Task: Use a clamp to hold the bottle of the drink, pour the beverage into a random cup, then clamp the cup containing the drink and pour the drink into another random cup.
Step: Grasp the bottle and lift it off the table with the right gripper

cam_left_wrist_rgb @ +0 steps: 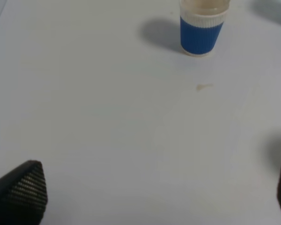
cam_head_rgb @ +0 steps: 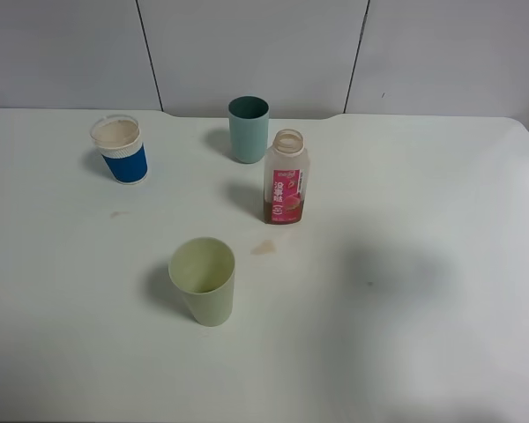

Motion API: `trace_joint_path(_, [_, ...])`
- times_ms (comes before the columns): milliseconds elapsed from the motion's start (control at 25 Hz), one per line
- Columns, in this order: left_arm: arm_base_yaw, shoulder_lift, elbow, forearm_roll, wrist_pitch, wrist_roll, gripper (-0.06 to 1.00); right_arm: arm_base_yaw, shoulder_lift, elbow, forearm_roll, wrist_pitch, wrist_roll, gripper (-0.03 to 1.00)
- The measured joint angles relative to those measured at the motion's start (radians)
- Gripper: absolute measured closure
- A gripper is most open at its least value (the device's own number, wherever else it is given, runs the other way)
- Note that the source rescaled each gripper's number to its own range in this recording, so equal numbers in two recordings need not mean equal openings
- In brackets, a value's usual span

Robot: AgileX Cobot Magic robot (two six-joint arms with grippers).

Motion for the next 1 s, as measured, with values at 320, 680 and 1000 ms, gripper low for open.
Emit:
trace_joint_path(320, [0.0, 0.0, 0.0, 0.0, 0.0, 0.0, -0.06, 0.0, 0.151, -0.001, -0.024, -0.109, -0.186, -0.03])
trace_joint_path(680, [0.0, 0.0, 0.0, 0.0, 0.0, 0.0, -0.06, 0.0, 0.317, -0.001, -0.027, -0.349, -0.295, -0.03])
trace_joint_path(1000, [0.0, 0.0, 0.0, 0.0, 0.0, 0.0, -0.06, 0.0, 0.504, -0.001, -0.027, -0.511, -0.46, -0.03])
